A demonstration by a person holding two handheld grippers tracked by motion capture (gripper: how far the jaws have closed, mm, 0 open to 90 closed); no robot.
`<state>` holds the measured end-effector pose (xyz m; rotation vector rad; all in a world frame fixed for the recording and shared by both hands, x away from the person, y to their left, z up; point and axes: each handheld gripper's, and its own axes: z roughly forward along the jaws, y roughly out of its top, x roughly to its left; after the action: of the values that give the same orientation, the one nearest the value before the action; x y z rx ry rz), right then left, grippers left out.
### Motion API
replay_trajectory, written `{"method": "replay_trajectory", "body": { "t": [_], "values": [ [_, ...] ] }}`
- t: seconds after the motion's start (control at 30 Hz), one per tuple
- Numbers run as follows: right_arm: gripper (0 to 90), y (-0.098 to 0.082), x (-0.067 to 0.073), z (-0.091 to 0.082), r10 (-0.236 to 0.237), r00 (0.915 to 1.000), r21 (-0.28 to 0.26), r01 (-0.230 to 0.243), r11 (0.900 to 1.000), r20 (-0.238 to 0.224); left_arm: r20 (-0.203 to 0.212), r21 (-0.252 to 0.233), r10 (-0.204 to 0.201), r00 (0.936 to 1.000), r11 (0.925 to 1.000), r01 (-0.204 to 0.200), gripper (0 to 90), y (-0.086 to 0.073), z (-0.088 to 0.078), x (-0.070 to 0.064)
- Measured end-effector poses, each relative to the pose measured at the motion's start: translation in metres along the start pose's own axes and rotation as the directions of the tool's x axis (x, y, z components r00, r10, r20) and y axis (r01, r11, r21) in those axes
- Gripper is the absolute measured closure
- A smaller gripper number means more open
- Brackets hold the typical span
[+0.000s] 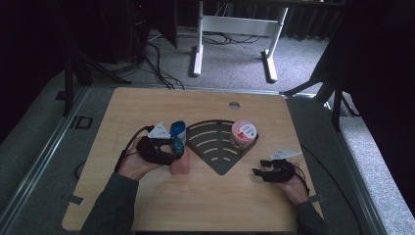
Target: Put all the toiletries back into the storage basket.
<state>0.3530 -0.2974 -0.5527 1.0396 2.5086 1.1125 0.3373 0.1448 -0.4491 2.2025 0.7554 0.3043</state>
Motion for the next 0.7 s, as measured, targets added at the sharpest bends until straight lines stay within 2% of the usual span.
{"method": "replay_trajectory", "body": {
  "t": [0.23,0.7],
  "values": [
    [44.2,0.0,0.0,0.0,0.002,1.0,-0.001,-0.002,1.0,-0.003,0.023,0.014,0.009,0.9997,0.9999,-0.009,36.6,0.001,0.009,-0.001],
    [44.2,0.0,-0.001,0.0,0.001,1.0,0.0,-0.001,1.0,-0.003,0.04,0.026,0.011,0.9991,0.9996,-0.012,36.6,0.008,0.024,-0.001]
  ]
}}
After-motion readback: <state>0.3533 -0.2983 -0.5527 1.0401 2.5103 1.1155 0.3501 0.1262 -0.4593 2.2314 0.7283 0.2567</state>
